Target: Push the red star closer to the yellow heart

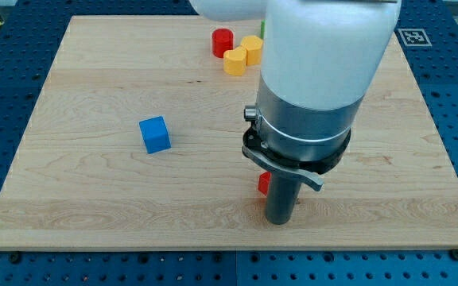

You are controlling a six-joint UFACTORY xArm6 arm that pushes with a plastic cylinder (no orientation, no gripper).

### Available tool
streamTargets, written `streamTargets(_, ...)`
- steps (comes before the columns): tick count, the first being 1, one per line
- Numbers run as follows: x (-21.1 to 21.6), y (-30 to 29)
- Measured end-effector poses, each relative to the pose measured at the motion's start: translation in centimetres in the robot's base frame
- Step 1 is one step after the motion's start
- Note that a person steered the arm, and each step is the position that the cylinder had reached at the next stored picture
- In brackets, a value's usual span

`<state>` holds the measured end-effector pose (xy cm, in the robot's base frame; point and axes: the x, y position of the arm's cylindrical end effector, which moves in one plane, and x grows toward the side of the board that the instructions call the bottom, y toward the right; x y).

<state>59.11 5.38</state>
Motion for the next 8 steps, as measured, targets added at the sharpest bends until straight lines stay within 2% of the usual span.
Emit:
streamTargets(2, -0.9, 0.0)
streamTargets(4, -3.7, 0.0)
streamTargets(5, -6.1, 0.0)
streamTargets(8, -16.5, 3.0)
